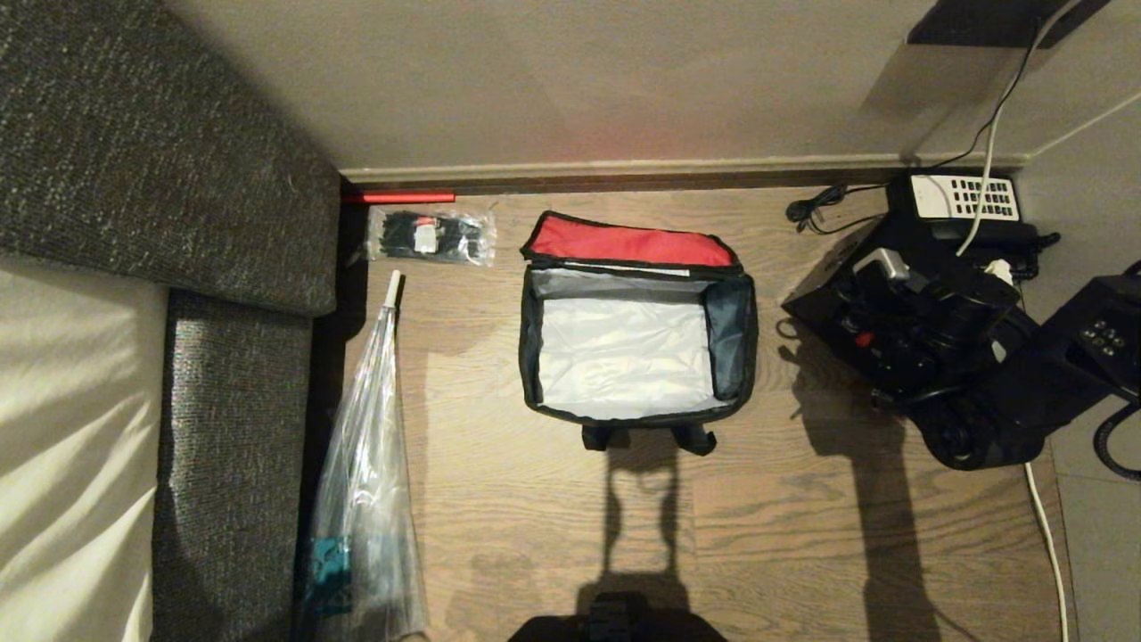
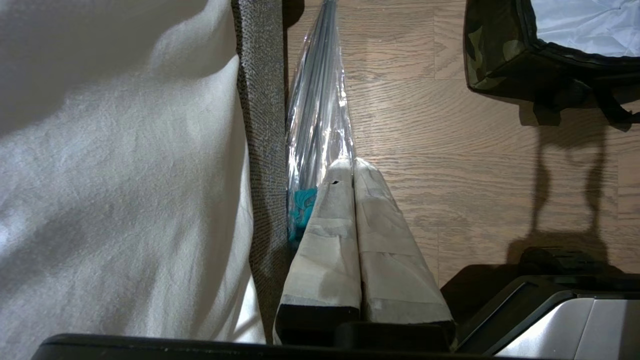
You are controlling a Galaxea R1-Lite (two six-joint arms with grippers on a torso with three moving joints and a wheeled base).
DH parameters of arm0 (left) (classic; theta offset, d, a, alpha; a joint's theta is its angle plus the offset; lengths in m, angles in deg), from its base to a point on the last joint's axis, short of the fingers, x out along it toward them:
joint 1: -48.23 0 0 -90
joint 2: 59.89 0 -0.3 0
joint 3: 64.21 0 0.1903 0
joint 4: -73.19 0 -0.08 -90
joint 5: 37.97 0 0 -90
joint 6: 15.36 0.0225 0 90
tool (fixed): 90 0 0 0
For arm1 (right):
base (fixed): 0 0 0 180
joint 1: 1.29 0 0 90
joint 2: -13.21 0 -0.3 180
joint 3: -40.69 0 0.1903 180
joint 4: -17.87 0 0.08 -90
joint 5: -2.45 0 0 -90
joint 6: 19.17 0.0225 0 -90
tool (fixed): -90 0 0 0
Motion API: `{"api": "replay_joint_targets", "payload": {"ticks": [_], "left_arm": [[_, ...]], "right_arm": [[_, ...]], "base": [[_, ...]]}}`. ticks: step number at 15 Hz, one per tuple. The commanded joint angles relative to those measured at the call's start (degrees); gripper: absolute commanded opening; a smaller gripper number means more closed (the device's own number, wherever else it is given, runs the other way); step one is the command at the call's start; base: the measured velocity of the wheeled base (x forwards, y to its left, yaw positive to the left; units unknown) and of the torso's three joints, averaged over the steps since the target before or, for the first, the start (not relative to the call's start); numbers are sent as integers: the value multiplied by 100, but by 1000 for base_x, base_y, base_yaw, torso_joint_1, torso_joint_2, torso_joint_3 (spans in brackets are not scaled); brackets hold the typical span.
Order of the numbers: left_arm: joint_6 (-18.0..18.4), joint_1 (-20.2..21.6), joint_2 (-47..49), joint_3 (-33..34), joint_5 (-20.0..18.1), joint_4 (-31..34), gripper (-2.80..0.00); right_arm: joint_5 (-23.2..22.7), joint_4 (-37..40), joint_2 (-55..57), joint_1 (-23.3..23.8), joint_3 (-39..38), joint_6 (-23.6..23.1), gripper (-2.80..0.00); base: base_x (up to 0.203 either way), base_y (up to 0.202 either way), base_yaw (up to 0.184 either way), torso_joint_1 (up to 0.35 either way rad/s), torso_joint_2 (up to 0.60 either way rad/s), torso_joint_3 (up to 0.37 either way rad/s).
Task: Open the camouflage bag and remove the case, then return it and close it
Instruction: Grip the handle again
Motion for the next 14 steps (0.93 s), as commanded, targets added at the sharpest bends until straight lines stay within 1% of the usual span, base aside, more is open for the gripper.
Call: {"api": "replay_joint_targets", "payload": {"ticks": [1, 6, 8, 10, 12, 14], "left_arm": [[-3, 4, -11, 1, -2, 0, -280], [-3, 4, -11, 1, -2, 0, -280], [-3, 4, -11, 1, -2, 0, -280], [-3, 4, -11, 1, -2, 0, -280], [-3, 4, -11, 1, -2, 0, -280], [6, 4, -11, 1, -2, 0, -280]], "right_arm": [[55, -75, 165, 12, 97, -220, 0], [92, -354, 412, 129, 210, -280, 0], [115, -366, 550, 196, 414, -284, 0], [257, -348, 634, 273, 675, -296, 0], [349, -189, 761, 387, 679, -247, 0], [353, -284, 830, 479, 1003, -277, 0]], "base": [[0, 0, 0, 0, 0, 0], [0, 0, 0, 0, 0, 0], [0, 0, 0, 0, 0, 0], [0, 0, 0, 0, 0, 0], [0, 0, 0, 0, 0, 0], [0, 0, 0, 0, 0, 0]]}}
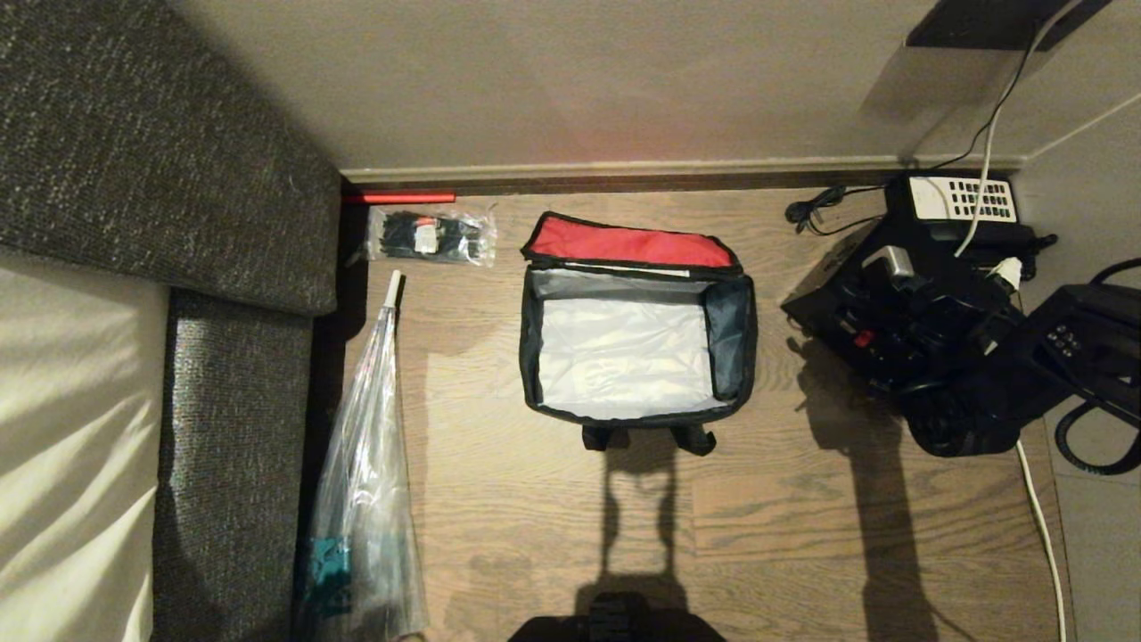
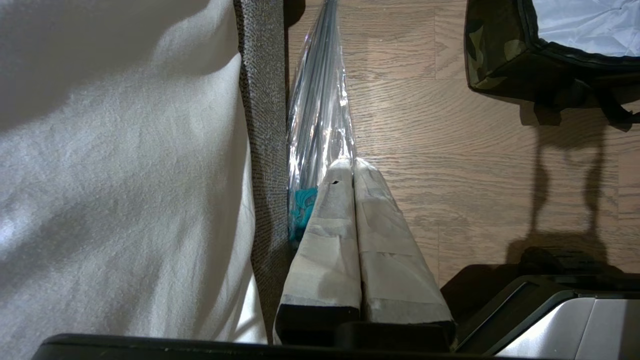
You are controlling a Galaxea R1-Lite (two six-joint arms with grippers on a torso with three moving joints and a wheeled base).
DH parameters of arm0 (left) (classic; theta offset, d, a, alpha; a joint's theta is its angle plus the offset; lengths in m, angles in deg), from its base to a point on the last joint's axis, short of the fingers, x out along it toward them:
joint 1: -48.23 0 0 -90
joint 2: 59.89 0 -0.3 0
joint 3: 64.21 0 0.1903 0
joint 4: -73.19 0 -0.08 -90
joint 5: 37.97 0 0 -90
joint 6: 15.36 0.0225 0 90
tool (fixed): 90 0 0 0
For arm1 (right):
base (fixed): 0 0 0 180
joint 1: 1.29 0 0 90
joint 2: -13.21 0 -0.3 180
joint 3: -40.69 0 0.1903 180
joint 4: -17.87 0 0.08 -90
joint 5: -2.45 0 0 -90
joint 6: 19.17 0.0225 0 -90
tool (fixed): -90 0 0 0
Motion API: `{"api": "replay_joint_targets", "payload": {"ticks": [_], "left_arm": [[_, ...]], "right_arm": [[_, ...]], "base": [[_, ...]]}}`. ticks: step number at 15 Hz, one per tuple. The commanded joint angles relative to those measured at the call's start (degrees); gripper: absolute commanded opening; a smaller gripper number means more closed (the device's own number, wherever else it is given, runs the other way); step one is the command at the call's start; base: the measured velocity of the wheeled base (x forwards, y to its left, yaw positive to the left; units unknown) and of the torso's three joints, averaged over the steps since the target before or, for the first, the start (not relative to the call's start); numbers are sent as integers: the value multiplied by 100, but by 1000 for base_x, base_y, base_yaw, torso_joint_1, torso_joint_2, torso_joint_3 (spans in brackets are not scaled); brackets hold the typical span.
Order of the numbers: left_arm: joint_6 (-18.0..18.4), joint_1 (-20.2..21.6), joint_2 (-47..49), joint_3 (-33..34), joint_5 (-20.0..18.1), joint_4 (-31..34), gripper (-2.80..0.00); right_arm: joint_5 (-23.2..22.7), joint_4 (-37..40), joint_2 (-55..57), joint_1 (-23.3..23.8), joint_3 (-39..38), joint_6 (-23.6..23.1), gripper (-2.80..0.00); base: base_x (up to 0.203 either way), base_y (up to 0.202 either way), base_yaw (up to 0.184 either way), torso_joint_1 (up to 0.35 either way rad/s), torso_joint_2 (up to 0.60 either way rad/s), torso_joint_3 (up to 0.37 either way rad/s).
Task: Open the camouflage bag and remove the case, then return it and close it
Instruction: Grip the handle again
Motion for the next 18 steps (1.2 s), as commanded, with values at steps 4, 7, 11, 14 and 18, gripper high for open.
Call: {"api": "replay_joint_targets", "payload": {"ticks": [4, 7, 11, 14, 18], "left_arm": [[-3, 4, -11, 1, -1, 0, -280], [-3, 4, -11, 1, -1, 0, -280], [-3, 4, -11, 1, -1, 0, -280], [-3, 4, -11, 1, -1, 0, -280], [-3, 4, -11, 1, -1, 0, -280]], "right_arm": [[30, -83, 306, 195, 522, -159, 0], [30, -87, 381, 231, 572, -157, 0], [33, -72, 532, 231, 890, -159, 0], [30, -72, 533, 230, 731, -172, 0], [17, -81, 567, 222, 602, -87, -280]], "base": [[0, 0, 0, 0, 0, 0], [0, 0, 0, 0, 0, 0], [0, 0, 0, 0, 0, 0], [0, 0, 0, 0, 0, 0], [0, 0, 0, 0, 0, 0]]}}
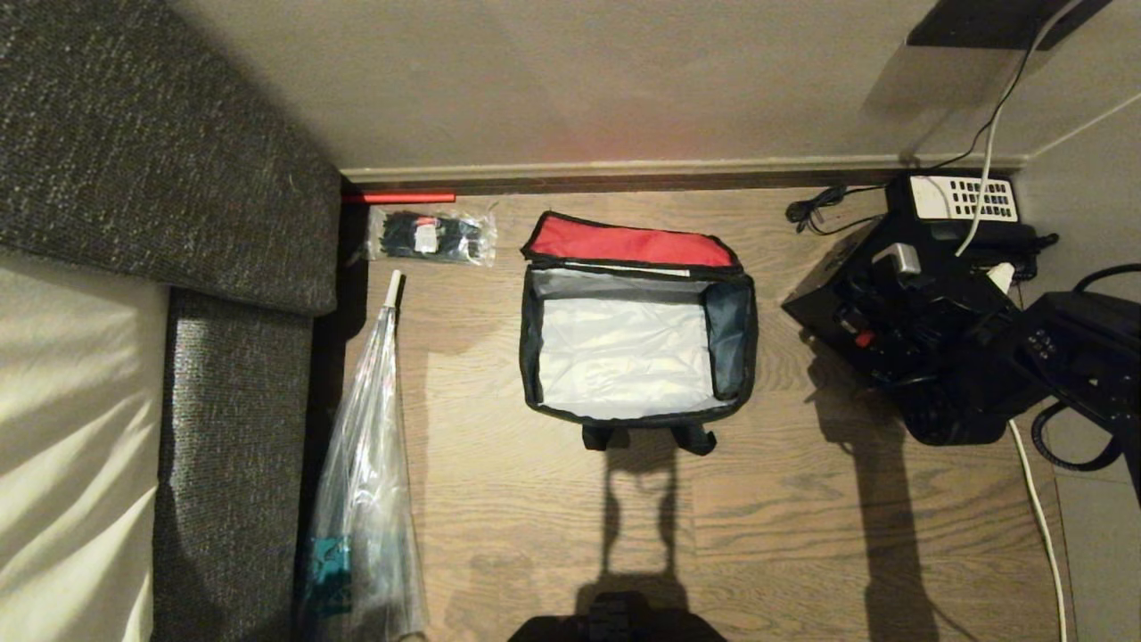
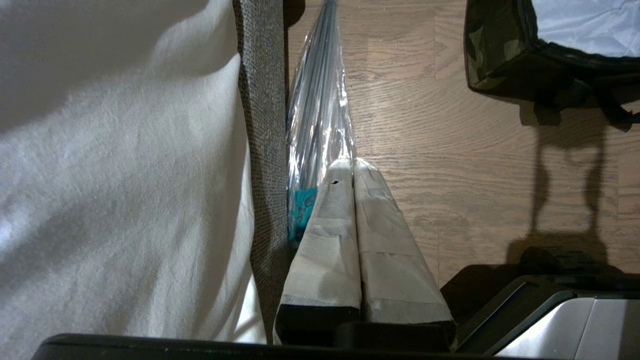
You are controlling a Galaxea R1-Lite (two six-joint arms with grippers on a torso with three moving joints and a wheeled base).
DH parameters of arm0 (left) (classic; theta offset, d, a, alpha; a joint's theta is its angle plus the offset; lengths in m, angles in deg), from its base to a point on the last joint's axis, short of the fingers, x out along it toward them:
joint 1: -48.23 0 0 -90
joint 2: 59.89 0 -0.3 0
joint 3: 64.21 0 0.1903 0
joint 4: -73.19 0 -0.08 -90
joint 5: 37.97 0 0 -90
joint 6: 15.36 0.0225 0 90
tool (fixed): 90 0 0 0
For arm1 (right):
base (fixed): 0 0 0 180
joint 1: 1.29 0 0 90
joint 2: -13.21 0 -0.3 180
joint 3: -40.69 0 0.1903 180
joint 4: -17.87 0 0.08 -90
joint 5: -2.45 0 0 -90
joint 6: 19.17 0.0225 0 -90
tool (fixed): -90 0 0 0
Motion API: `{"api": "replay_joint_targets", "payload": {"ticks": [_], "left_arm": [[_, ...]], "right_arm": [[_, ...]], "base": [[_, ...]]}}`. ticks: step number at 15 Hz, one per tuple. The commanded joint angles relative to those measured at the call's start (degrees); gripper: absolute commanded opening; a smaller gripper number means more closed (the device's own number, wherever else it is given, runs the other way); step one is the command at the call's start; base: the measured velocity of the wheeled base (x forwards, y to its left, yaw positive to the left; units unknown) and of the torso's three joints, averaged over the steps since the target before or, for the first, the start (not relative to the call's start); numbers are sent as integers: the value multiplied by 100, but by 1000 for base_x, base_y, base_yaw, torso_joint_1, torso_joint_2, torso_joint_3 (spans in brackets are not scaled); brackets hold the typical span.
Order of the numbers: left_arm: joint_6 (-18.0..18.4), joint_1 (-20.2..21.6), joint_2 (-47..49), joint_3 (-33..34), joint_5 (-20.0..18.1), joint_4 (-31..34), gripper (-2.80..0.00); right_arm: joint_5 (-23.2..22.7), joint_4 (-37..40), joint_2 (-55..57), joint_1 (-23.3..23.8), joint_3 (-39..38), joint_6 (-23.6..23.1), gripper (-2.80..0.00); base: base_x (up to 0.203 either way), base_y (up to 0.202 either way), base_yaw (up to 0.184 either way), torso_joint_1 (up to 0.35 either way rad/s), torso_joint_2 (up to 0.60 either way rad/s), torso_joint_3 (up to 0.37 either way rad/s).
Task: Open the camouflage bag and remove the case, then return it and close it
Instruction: Grip the handle again, then place the black box back
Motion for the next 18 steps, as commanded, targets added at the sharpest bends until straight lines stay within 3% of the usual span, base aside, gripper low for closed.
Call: {"api": "replay_joint_targets", "payload": {"ticks": [1, 11, 18], "left_arm": [[-1, 4, -11, 1, 0, -3, -280], [4, -4, -11, 1, 0, -3, -280], [-1, 4, -11, 1, 0, -3, -280]], "right_arm": [[32, -61, 27, -6, -170, -32, -280], [-15, -84, -367, -50, -214, -65, -280], [-244, 226, -1869, -49, -1169, -102, -280]], "base": [[0, 0, 0, 0, 0, 0], [0, 0, 0, 0, 0, 0], [0, 0, 0, 0, 0, 0]]}}
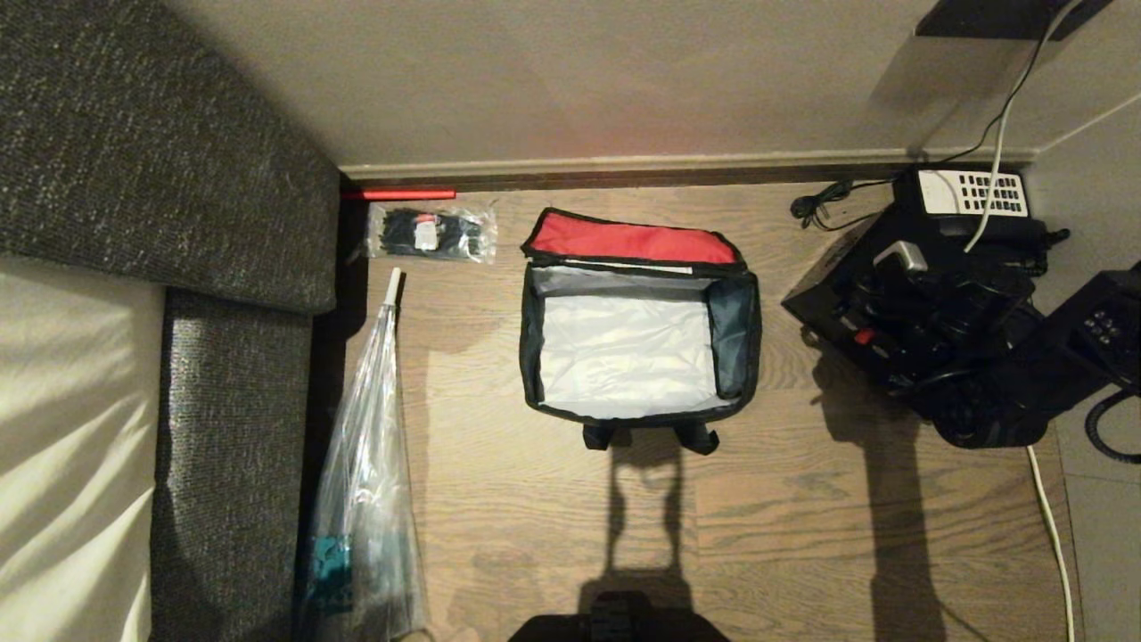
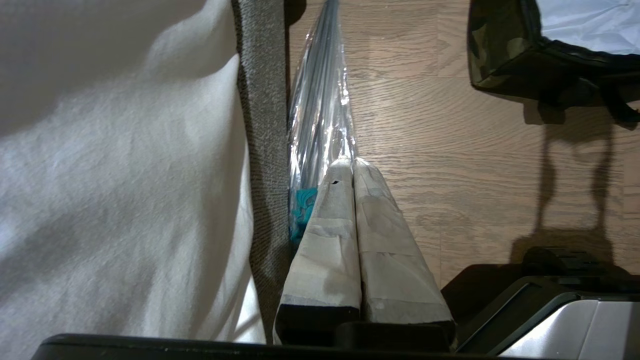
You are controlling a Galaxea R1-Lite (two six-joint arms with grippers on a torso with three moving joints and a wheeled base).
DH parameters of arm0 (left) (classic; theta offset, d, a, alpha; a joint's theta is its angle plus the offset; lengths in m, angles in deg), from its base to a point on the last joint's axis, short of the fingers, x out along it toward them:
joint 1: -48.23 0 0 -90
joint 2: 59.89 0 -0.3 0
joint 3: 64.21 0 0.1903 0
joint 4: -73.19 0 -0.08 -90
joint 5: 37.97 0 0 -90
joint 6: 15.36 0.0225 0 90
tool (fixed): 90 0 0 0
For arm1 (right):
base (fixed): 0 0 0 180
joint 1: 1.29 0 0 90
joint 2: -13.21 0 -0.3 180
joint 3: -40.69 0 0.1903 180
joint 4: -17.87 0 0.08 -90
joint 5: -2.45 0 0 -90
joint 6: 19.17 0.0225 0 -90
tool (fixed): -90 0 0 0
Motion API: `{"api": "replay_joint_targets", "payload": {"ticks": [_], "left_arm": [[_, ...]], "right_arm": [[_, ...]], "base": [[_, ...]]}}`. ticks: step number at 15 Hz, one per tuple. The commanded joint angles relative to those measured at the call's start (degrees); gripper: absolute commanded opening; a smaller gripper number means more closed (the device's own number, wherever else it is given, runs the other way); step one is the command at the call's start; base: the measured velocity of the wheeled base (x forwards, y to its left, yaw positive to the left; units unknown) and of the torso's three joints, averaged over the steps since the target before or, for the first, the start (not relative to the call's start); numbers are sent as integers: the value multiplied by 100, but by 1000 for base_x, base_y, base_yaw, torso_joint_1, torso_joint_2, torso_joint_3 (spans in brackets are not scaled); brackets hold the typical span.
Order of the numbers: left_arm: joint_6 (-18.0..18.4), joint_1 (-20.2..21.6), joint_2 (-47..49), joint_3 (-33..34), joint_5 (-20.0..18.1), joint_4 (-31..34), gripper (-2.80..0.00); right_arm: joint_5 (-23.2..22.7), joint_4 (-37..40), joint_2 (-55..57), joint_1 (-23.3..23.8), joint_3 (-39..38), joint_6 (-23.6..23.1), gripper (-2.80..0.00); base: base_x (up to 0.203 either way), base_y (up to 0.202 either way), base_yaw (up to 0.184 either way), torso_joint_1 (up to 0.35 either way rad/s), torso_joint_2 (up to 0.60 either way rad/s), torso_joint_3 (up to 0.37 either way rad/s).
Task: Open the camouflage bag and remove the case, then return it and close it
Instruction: Place the black box back
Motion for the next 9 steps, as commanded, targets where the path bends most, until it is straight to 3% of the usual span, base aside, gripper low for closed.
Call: {"api": "replay_joint_targets", "payload": {"ticks": [1, 5, 9], "left_arm": [[1, 2, -11, 1, -2, 4, -280], [1, 2, -11, 1, -2, 4, -280], [1, 2, -11, 1, -2, 4, -280]], "right_arm": [[24, 11, -788, 14, -238, -35, -280], [-112, 350, -1470, -2, -511, -37, -280], [-760, 727, -1931, -146, -657, -2, -280]], "base": [[0, 0, 0, 0, 0, 0], [0, 0, 0, 0, 0, 0], [0, 0, 0, 0, 0, 0]]}}
